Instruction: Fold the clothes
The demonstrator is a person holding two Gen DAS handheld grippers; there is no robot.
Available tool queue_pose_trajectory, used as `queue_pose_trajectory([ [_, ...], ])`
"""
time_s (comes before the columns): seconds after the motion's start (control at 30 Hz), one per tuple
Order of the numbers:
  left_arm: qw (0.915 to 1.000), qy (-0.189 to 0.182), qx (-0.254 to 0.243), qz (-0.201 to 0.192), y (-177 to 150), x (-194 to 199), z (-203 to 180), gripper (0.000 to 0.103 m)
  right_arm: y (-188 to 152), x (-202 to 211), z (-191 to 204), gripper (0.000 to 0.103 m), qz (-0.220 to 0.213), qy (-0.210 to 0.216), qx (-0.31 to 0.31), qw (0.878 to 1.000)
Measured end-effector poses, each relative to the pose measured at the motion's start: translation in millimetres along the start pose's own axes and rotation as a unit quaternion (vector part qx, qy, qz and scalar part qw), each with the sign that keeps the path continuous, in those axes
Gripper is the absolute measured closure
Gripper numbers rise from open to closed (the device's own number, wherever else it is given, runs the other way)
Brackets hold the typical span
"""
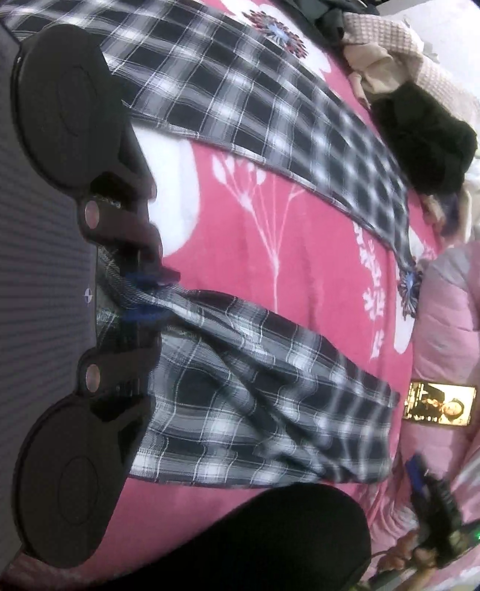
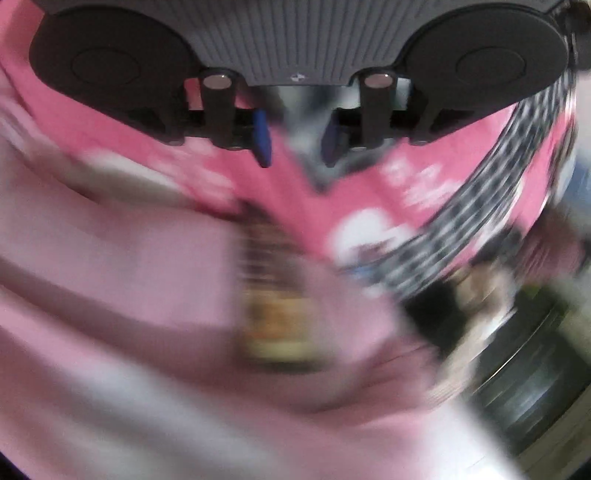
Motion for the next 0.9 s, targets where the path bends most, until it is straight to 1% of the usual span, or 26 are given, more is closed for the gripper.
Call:
queue_pose_trajectory([
  [0.07, 1.0, 0.001, 0.003, -0.004, 0.3, 3.7, 3.4, 0.068, 11.1, -31.2, 27.0, 0.067, 0.041, 0.007, 0.056, 0.998],
  [0.13, 0.9999, -0.002, 0.01, -0.007, 0.8, 8.2, 9.8, 0.063, 19.8, -63.3, 47.6, 0.067, 0.083, 0.01, 0.103, 0.991],
  [0.17, 0.9998, -0.005, 0.015, -0.009, 1.2, 10.1, 13.3, 0.059, 20.7, -72.7, 57.8, 0.066, 0.102, 0.014, 0.138, 0.985],
  [0.2, 0.9997, -0.008, 0.02, -0.01, 1.7, 11.4, 17.0, 0.057, 20.4, -82.1, 68.5, 0.065, 0.125, 0.021, 0.176, 0.976],
  [0.23, 0.9995, -0.011, 0.027, -0.01, 2.6, 12.2, 21.2, 0.056, 15.4, -92.1, 81.2, 0.06, 0.161, 0.039, 0.227, 0.96],
  [0.3, 0.9988, -0.021, 0.043, -0.008, 4.9, 10.9, 29.8, 0.055, 3.5, -109.5, 104.1, 0.059, 0.228, 0.073, 0.31, 0.92],
  [0.37, 0.9977, -0.035, 0.057, -0.005, 6.9, 7.7, 36.8, 0.054, -9.2, -124.6, 124.2, 0.059, 0.289, 0.104, 0.377, 0.874],
  [0.43, 0.9971, -0.044, 0.063, -0.002, 8.8, 4.4, 40.9, 0.054, -18.0, -138.1, 138.2, 0.059, 0.327, 0.117, 0.424, 0.836],
  [0.47, 0.997, -0.047, 0.062, -0.001, 9.7, 3.0, 41.8, 0.054, -19.8, -146.2, 142.8, 0.059, 0.339, 0.119, 0.442, 0.822],
  [0.53, 0.9971, -0.051, 0.057, -0.002, 11.2, 0.2, 42.3, 0.054, -24.8, -159.4, 146.1, 0.059, 0.371, 0.119, 0.458, 0.799],
  [0.63, 0.9967, -0.058, 0.057, -0.004, 14.7, -6.7, 43.3, 0.054, -40.7, -171.9, 142.5, 0.059, 0.421, 0.108, 0.488, 0.757],
  [0.67, 0.9962, -0.063, 0.06, -0.004, 16.3, -10.3, 43.4, 0.054, -43.9, -172.0, 142.4, 0.059, 0.425, 0.106, 0.496, 0.75],
  [0.7, 0.9955, -0.07, 0.063, -0.003, 18.1, -14.8, 42.8, 0.054, -45.0, -171.2, 143.3, 0.059, 0.426, 0.104, 0.498, 0.748],
  [0.8, 0.9953, -0.079, 0.055, -0.003, 23.6, -30.3, 36.3, 0.054, -48.2, -169.3, 145.8, 0.065, 0.429, 0.089, 0.497, 0.749],
  [0.87, 0.9954, -0.083, 0.047, -0.007, 28.2, -38.2, 30.4, 0.055, -55.1, -164.3, 149.1, 0.078, 0.425, 0.076, 0.51, 0.744],
  [0.9, 0.9952, -0.087, 0.044, -0.009, 30.2, -41.1, 27.6, 0.055, -60.0, -159.8, 152.0, 0.092, 0.422, 0.067, 0.526, 0.736],
])
Point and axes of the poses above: each gripper's, at about its wrist camera, not at the fingertips, and x roughly against the way its jaws point, z to its left, y to its top, the point moved 5 cm from there along -x, roughly the way its jaws point, and after that the axes turned 14 degrees about y, right-handed, at the moved point
